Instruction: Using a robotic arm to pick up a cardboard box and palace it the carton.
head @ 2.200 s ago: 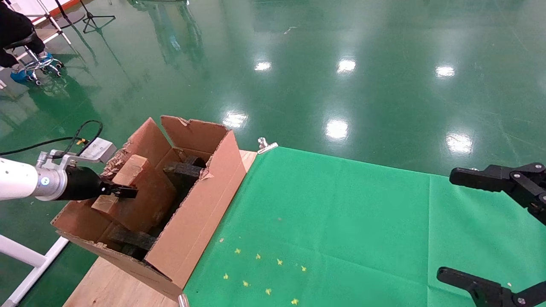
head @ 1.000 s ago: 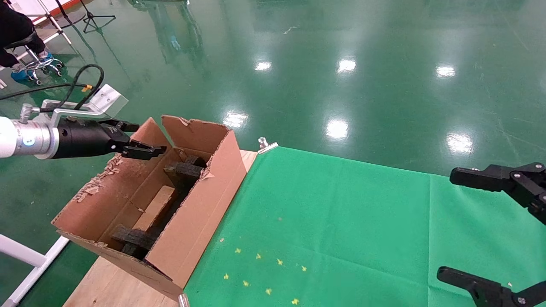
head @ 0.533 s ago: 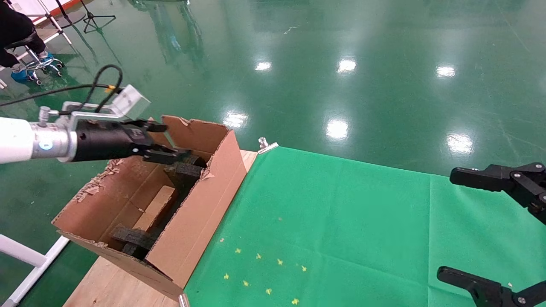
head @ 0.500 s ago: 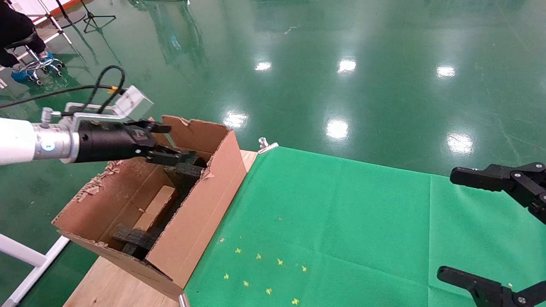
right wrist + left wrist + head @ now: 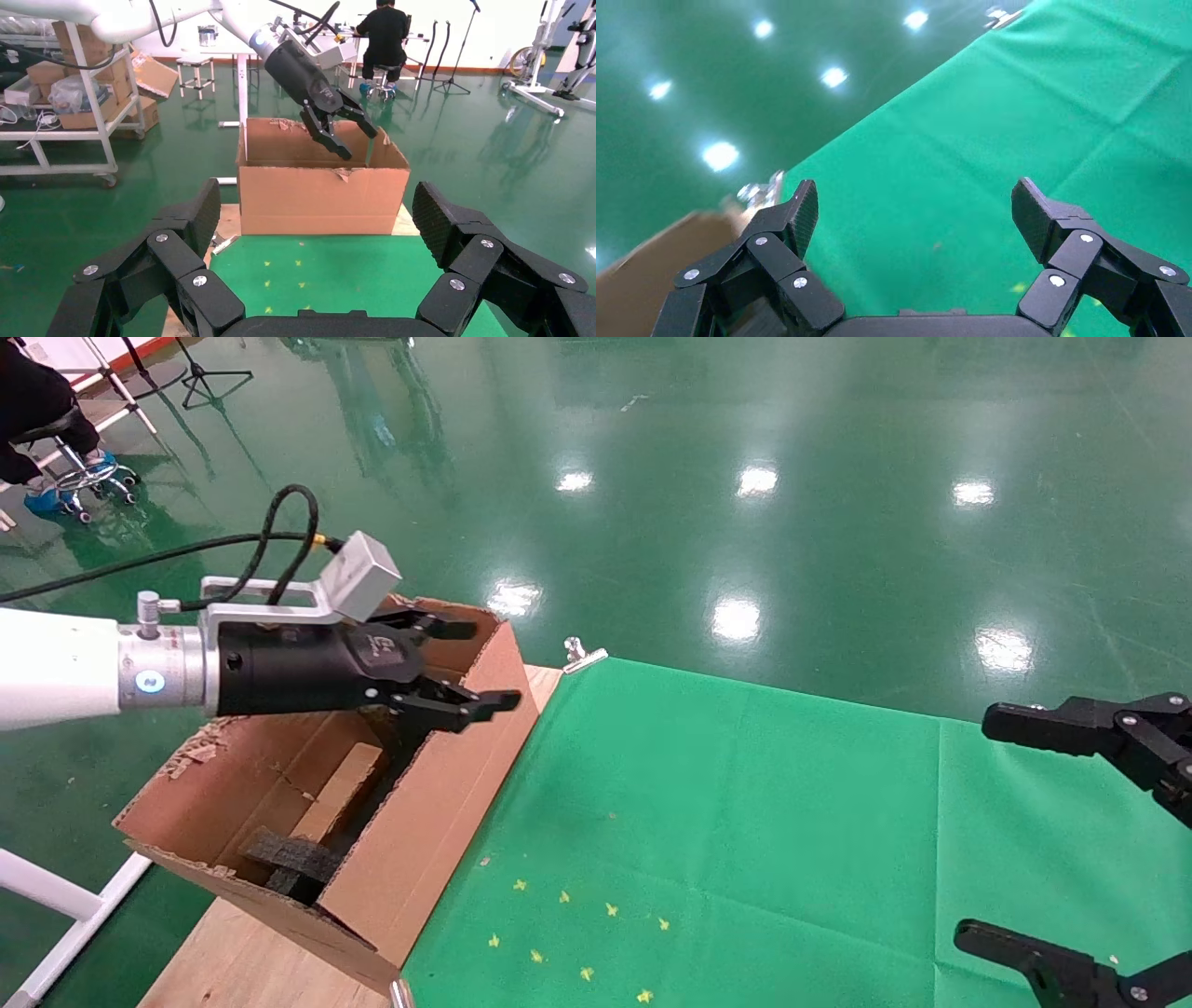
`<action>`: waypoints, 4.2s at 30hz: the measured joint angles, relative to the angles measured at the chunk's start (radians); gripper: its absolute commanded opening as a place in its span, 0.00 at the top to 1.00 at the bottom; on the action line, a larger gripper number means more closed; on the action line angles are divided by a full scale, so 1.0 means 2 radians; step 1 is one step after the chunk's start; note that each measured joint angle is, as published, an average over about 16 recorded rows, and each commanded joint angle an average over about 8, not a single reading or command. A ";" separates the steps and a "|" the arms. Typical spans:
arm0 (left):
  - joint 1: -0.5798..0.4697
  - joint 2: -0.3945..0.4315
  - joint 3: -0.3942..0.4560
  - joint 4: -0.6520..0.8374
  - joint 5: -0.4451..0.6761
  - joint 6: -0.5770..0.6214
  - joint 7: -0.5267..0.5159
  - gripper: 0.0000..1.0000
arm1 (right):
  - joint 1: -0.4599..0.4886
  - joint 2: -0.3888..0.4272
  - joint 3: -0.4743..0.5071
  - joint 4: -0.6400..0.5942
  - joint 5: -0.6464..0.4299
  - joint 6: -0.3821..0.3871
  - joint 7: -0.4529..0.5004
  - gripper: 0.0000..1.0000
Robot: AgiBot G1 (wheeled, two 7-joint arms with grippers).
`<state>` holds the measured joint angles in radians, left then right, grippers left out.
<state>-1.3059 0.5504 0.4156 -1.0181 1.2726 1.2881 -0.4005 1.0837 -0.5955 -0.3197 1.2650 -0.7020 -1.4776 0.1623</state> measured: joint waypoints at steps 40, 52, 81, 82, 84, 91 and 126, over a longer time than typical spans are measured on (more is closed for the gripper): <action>0.120 0.031 -0.070 -0.137 -0.281 0.107 0.109 0.00 | 0.000 0.000 0.000 0.000 0.000 0.000 0.000 0.00; 0.119 0.031 -0.070 -0.136 -0.279 0.106 0.108 0.00 | 0.000 0.000 0.000 0.000 0.000 0.000 0.000 0.00; 0.116 0.030 -0.068 -0.133 -0.271 0.104 0.106 0.00 | 0.000 0.000 0.000 0.000 0.000 0.000 0.000 0.00; 0.116 0.030 -0.068 -0.133 -0.271 0.104 0.106 0.00 | 0.000 0.000 0.000 0.000 0.000 0.000 0.000 0.00; 0.116 0.030 -0.068 -0.133 -0.271 0.104 0.106 0.00 | 0.000 0.000 0.000 0.000 0.000 0.000 0.000 0.00; 0.116 0.030 -0.068 -0.133 -0.271 0.103 0.106 0.00 | 0.000 0.000 0.000 0.000 0.000 0.000 0.000 0.00; 0.116 0.030 -0.068 -0.133 -0.271 0.103 0.106 0.00 | 0.000 0.000 0.000 0.000 0.000 0.000 0.000 0.00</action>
<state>-1.0747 0.6110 0.2798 -1.2835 0.7316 1.4949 -0.1880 1.0837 -0.5950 -0.3204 1.2648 -0.7014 -1.4770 0.1620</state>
